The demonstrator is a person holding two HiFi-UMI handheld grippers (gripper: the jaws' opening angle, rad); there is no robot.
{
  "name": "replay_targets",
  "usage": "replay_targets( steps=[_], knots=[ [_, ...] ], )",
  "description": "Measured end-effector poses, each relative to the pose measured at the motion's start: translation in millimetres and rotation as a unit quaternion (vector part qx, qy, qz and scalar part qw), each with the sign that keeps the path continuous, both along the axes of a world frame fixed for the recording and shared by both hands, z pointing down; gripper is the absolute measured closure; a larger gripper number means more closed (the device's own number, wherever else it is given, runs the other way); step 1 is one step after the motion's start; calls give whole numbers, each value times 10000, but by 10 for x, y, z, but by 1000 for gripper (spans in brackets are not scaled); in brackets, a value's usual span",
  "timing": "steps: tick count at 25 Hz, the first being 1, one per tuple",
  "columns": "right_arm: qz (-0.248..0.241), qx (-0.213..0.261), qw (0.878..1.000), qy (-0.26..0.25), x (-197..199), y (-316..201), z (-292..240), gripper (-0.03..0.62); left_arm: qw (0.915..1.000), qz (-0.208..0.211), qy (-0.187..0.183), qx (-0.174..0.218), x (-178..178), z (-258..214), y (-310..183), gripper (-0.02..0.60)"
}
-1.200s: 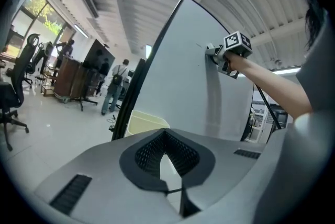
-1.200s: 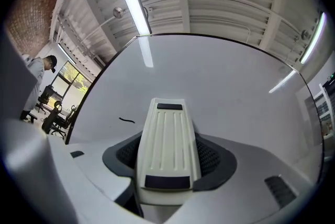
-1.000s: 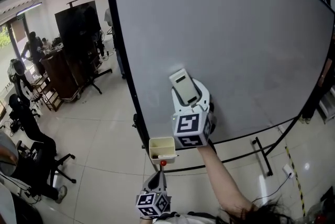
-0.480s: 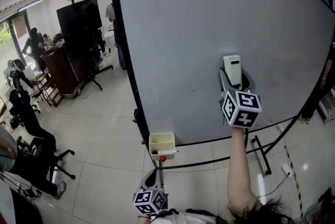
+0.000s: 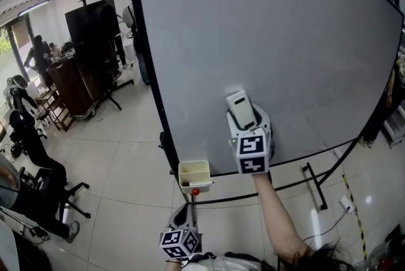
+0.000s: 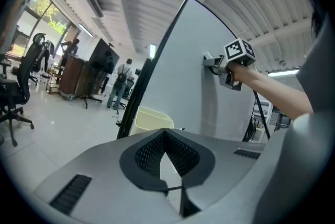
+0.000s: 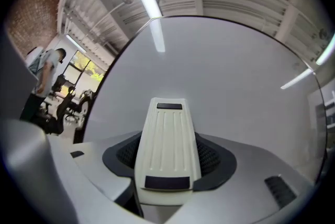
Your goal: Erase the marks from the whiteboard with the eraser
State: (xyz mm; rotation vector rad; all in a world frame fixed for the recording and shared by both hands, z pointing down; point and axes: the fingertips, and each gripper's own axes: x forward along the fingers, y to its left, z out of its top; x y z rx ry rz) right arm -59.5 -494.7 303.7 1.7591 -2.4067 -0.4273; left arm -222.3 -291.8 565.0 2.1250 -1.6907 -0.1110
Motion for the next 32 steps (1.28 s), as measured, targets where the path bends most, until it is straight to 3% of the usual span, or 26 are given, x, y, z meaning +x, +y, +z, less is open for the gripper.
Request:
replay_targets(
  steps=[3,5,12,16,22,27,32],
  knots=[
    [-459,-392,9953,759,-658,56,685,316,10000,-6,5,58,20,-42,-7,603],
    [-487,-515,9931,933,-799,61,907,317,9999,-64,29,102,-16,-74,18,604],
    [-783,-751,9932,431,-802,353,875,318,9999,-151,57,9,-211,-12,143,604],
    [-972,-1504,9838,50,-534,1130,1613,318,9999,51,88,-35,-26,81,269,604],
    [-812,-2658,9603,-241,52,2248,2709,318,9986,520,-46,3,483,67,581,604],
    [-853,-3010,9488,-439,544,2994,2969,318,9983,579,-39,-20,1046,56,1078,604],
    [-1013,-3058,9456,-463,985,3594,2906,318,9983,570,3,-120,1690,115,1662,603]
  ],
)
